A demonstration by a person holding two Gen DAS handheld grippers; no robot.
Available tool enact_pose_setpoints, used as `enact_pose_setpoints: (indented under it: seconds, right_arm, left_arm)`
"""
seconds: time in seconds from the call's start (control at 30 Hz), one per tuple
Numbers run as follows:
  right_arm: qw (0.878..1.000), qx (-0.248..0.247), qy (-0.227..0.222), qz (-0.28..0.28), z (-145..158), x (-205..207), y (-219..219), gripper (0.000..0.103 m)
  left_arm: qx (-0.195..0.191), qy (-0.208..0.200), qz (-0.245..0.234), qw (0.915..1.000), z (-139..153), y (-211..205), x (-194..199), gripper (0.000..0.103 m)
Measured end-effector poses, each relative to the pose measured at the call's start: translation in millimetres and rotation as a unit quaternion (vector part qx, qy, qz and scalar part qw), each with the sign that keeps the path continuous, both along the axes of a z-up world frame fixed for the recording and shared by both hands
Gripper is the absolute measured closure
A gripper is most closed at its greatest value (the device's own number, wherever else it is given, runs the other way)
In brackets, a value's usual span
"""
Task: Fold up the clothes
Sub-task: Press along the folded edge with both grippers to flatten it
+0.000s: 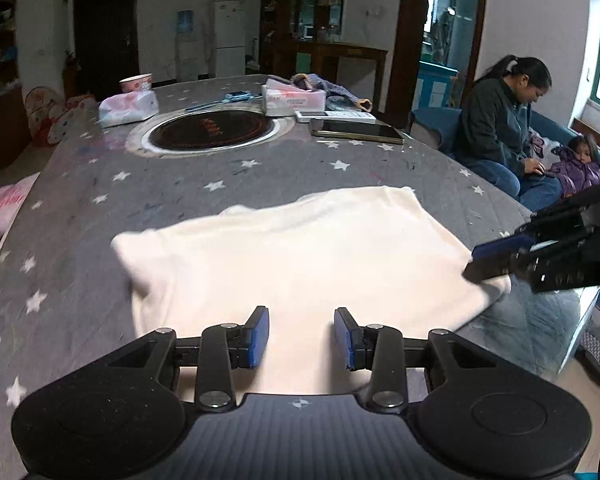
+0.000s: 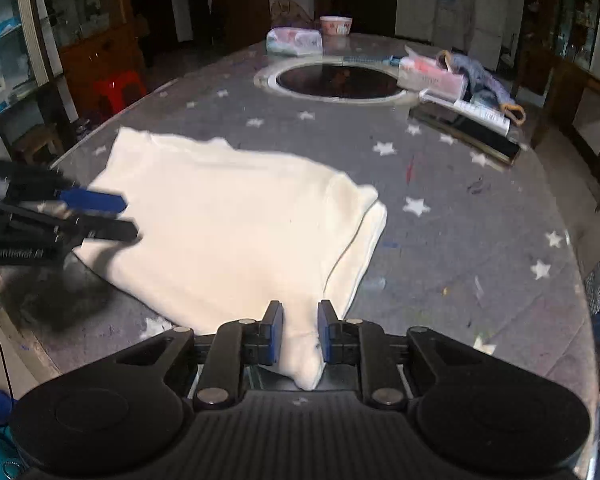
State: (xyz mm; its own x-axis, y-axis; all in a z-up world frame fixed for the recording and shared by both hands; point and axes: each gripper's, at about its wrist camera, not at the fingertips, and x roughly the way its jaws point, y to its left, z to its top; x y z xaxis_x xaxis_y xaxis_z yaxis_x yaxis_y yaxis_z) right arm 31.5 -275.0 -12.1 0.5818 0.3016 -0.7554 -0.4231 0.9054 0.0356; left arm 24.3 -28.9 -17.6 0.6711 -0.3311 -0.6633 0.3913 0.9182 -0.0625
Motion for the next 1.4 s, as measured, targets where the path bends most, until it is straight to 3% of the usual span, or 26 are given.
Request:
enact_pose_setpoints:
  seconds: [0.23, 0.4, 0.6, 0.9, 1.13, 1.4]
  right_arm:
    - [0.999, 0.005, -0.004, 0.036, -4, 0, 17, 0.081]
    - [0.999, -0.011, 0.003, 0.052, -5, 3, 27, 0.08]
    - [0.999, 0.012, -0.023, 0.039, 11, 27, 34, 0.073]
    - [0.999, 0.033, -0.02, 0.017, 5, 74, 44, 0.073]
    - [0.999, 0.045, -0.016, 0.008, 1, 101, 52, 0.073]
    - [0.999, 0.032, -0.009, 0.0, -18, 120, 72, 0.073]
  left_arm:
    - [-0.022, 0.013, 0.052, 0.9983, -3, 39, -1, 0.063]
    - [-0.035, 0.015, 0.048, 0.9981, 4, 45, 3, 0.061]
    - [-0.036, -0.003, 0.061, 0.9975, 18, 40, 38, 0.059]
    - [-0.029, 0.028, 0.083, 0.9957, 2, 54, 67, 0.06]
    - [-0.025, 0.01, 0.068, 0.9973, 16, 34, 86, 0.058]
    - [-0.001, 0.043, 0.082, 0.9957, -5, 16, 122, 0.058]
